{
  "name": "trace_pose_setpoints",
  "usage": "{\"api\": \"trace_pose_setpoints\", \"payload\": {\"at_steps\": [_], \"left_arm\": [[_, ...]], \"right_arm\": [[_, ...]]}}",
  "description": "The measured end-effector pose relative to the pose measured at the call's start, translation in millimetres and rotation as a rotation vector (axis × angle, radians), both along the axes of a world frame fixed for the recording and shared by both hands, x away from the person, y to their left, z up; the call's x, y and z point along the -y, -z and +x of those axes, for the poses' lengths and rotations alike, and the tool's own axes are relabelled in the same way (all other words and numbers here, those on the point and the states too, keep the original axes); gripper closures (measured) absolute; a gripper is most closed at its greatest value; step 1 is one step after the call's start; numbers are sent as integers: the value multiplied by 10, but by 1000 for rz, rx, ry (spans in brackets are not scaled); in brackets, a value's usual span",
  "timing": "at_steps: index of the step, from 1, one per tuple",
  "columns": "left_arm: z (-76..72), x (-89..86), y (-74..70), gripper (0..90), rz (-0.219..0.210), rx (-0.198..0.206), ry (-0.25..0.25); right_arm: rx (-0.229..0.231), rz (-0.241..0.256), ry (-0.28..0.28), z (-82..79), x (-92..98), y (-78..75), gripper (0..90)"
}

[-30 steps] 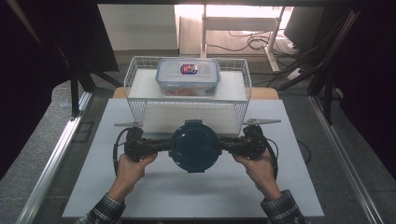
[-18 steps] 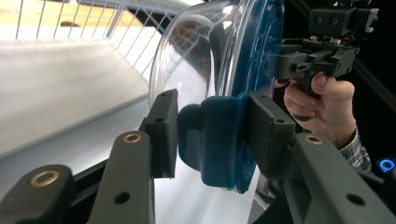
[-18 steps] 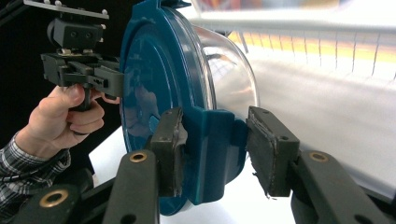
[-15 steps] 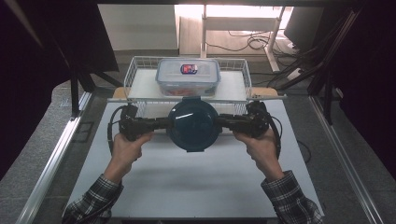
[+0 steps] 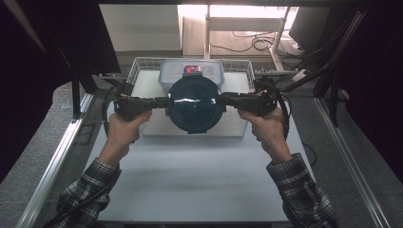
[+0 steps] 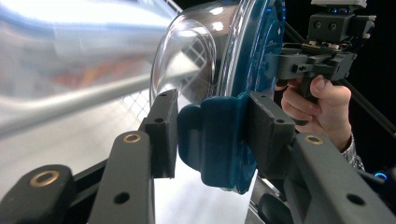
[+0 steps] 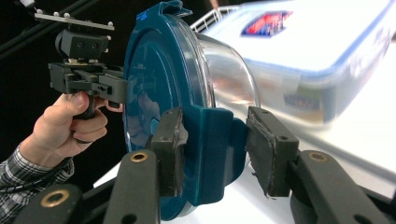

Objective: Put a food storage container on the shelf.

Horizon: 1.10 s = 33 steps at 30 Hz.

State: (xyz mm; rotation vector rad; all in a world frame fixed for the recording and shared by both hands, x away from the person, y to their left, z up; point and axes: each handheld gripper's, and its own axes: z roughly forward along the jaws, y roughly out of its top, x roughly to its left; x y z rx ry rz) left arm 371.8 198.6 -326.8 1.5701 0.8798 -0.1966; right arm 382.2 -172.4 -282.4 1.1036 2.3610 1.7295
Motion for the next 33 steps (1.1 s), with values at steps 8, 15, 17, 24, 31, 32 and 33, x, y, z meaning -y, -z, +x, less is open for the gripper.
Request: {"api": "trace_pose_setpoints", "payload": {"at_steps": [8,15,17,24,31,32,33], "left_arm": [[202,-74,-317,572,5,19,-4],[395,-136,-538,570,8,24,-24],[446,-153,-572,569,6,19,-26],[648,-208,-643,568,1,6,-48],[807,-223,-685,566,3,-4,-73],[826,-227,-683,565,5,-5,-74],[846,-228,-676,565,4,-3,-77]], "right_arm": [[25,19,6,175,-68,-278,572],[34,41,16,353,-129,-438,573],[34,48,21,410,-151,-476,572],[24,66,27,626,-204,-523,572],[7,90,38,809,-225,-517,572],[6,93,40,830,-230,-514,572],[2,92,43,847,-232,-511,572]]}}
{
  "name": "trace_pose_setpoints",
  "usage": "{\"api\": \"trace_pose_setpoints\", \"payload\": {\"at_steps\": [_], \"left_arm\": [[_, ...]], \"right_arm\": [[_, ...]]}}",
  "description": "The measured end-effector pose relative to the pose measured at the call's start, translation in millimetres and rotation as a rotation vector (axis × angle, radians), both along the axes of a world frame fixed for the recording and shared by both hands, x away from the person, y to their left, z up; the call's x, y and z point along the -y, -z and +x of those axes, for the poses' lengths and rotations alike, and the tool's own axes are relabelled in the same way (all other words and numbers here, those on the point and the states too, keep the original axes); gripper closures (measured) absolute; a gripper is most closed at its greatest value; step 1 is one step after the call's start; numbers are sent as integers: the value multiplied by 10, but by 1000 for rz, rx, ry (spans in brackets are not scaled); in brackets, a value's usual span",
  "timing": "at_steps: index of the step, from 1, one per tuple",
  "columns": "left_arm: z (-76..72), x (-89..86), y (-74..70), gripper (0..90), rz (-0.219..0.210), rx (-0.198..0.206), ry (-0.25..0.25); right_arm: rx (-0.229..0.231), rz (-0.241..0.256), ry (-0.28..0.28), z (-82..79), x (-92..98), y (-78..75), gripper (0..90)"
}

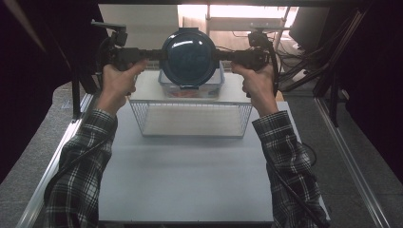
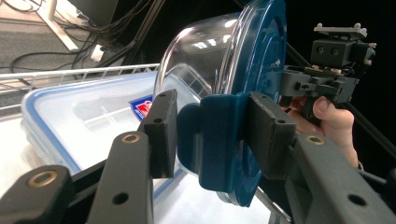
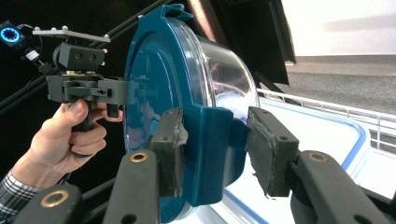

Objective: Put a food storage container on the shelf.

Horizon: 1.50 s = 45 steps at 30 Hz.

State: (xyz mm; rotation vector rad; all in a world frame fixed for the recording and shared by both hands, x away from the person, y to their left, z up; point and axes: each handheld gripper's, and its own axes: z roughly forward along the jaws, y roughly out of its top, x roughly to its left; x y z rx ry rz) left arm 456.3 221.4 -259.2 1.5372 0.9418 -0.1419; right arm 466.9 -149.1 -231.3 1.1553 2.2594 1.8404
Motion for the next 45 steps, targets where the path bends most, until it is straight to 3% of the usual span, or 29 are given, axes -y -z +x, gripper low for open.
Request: {"api": "trace_pose_setpoints", "payload": {"at_steps": [8,12,18,23,25,27,28,29,30,31,35,37,38,39,42,45], "left_arm": [[93,16,52,563,-7,-17,-15],[122,43,40,559,-3,-12,-40],[187,44,95,556,-49,-32,-70],[237,48,130,550,-62,-38,-94],[260,49,160,543,-52,-45,-116],[264,67,173,530,-3,-34,-152],[266,82,172,601,15,-23,-161],[265,98,169,588,0,-19,-162],[262,134,149,591,23,-13,-172],[255,158,127,588,46,-6,-182],[220,188,74,591,100,10,-200],[167,206,39,594,131,39,-214],[123,200,16,605,143,68,-223],[81,184,-6,605,136,94,-223],[-51,102,-51,664,119,129,-213],[-187,62,-36,834,173,154,-182]], "right_arm": [[-38,14,12,120,2,54,570],[-31,-17,23,147,-12,39,552],[-32,-4,34,193,-12,83,541],[-34,4,46,228,-19,104,530],[-32,13,54,250,-25,122,521],[-35,19,67,277,-50,145,504],[-44,19,84,289,-66,154,508],[-21,-24,118,295,-84,159,536],[-10,-69,144,303,-94,163,594],[8,-52,137,305,-92,167,631],[38,-89,163,272,-130,140,648],[79,-132,195,222,-147,105,665],[137,-160,222,137,-148,56,700],[137,-160,222,137,-148,56,700],[199,-183,194,-33,-122,-31,779],[224,-206,139,-200,-80,-68,871]]}}
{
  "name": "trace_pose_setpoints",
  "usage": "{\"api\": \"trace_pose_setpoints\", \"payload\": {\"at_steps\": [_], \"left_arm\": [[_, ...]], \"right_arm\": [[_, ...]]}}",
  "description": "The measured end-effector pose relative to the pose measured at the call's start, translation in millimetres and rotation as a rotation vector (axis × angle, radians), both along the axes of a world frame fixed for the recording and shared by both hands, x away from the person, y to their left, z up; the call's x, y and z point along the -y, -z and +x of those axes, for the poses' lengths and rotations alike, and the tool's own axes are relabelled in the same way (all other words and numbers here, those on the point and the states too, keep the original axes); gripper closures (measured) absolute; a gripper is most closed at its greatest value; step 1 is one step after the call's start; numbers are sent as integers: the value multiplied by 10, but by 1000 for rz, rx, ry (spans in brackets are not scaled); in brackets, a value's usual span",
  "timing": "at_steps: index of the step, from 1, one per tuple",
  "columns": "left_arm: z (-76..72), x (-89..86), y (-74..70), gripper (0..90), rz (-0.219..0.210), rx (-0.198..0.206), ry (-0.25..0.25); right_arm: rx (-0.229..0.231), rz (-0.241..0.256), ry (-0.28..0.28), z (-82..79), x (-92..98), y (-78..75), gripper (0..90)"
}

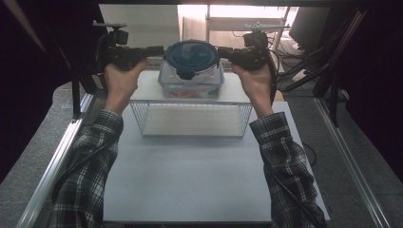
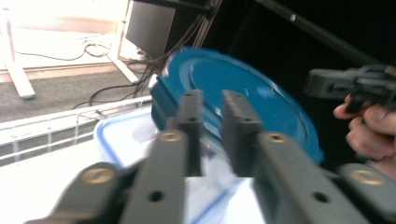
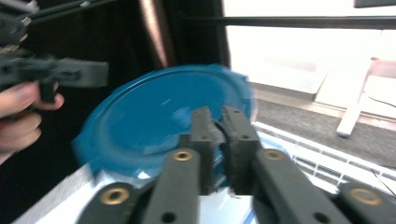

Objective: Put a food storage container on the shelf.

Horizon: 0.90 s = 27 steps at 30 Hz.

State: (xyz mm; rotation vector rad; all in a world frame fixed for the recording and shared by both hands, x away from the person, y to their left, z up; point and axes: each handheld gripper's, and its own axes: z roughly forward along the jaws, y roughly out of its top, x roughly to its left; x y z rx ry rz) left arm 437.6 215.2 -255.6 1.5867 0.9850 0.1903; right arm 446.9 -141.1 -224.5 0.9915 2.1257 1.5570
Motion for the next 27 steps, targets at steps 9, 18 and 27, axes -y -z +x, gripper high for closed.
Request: {"api": "trace_pose_setpoints", "payload": {"at_steps": [9,18,27], "left_arm": [[-72,122,191,900,92,-25,71],[-7,154,218,895,63,-25,35],[-50,148,249,824,68,-22,45]], "right_arm": [[-60,-127,-66,-175,-70,252,889],[-72,-129,-16,26,-115,328,889],[-71,-117,6,111,-124,341,881]]}}
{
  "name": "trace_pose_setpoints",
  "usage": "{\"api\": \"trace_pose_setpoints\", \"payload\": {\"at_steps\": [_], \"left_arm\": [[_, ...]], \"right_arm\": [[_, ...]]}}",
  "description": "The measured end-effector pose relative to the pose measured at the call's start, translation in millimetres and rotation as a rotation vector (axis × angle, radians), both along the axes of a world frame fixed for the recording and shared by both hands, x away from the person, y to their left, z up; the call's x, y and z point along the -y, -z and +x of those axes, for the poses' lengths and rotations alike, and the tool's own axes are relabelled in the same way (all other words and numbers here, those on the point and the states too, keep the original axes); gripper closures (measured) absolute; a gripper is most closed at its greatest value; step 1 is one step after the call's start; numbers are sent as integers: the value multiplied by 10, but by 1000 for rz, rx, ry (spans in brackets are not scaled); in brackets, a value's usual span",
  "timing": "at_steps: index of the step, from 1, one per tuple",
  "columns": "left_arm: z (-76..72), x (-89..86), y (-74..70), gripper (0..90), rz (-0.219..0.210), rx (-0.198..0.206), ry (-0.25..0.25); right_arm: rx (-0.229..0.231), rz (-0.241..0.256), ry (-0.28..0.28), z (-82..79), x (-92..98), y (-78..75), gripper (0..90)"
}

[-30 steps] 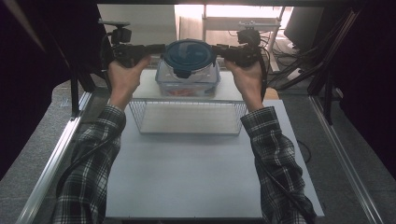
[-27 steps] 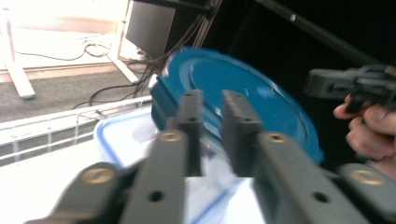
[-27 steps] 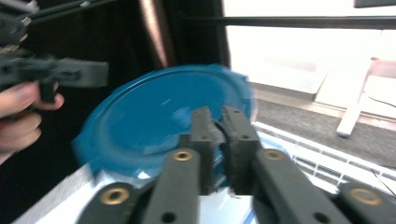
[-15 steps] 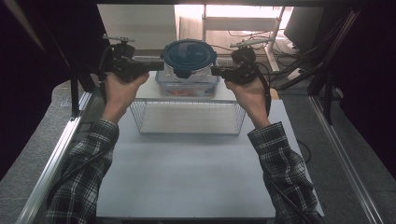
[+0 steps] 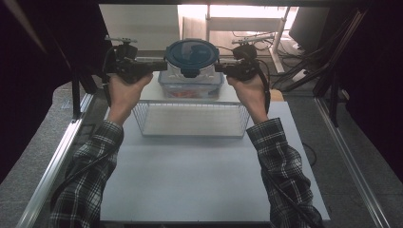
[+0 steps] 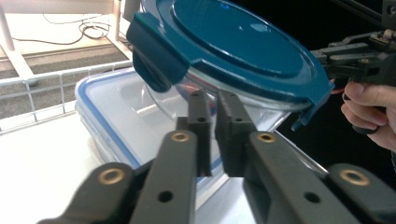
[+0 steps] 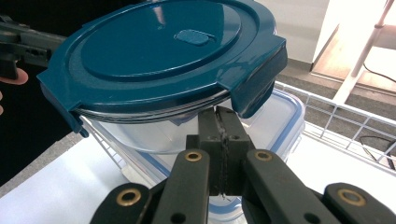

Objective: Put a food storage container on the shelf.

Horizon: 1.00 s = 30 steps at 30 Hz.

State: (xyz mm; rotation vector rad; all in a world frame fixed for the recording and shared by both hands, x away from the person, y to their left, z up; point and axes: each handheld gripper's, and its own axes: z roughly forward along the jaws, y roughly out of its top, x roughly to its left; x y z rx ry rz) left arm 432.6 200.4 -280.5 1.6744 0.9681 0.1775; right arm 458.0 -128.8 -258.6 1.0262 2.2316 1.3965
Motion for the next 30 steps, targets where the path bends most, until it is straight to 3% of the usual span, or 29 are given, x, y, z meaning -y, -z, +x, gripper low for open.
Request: {"api": "trace_pose_setpoints", "payload": {"at_steps": [4,7,13,19,30], "left_arm": [[-58,-8,67,670,-19,12,14],[-109,2,98,568,-11,30,27],[-239,96,156,354,65,115,74],[-387,210,276,264,102,150,125],[-603,292,558,134,115,143,211]], "right_arm": [[3,4,-11,-49,23,40,798],[3,8,-17,-89,45,61,723],[15,17,-46,-188,77,71,566],[23,5,-77,-298,86,164,413],[25,5,-112,-500,205,484,244]]}}
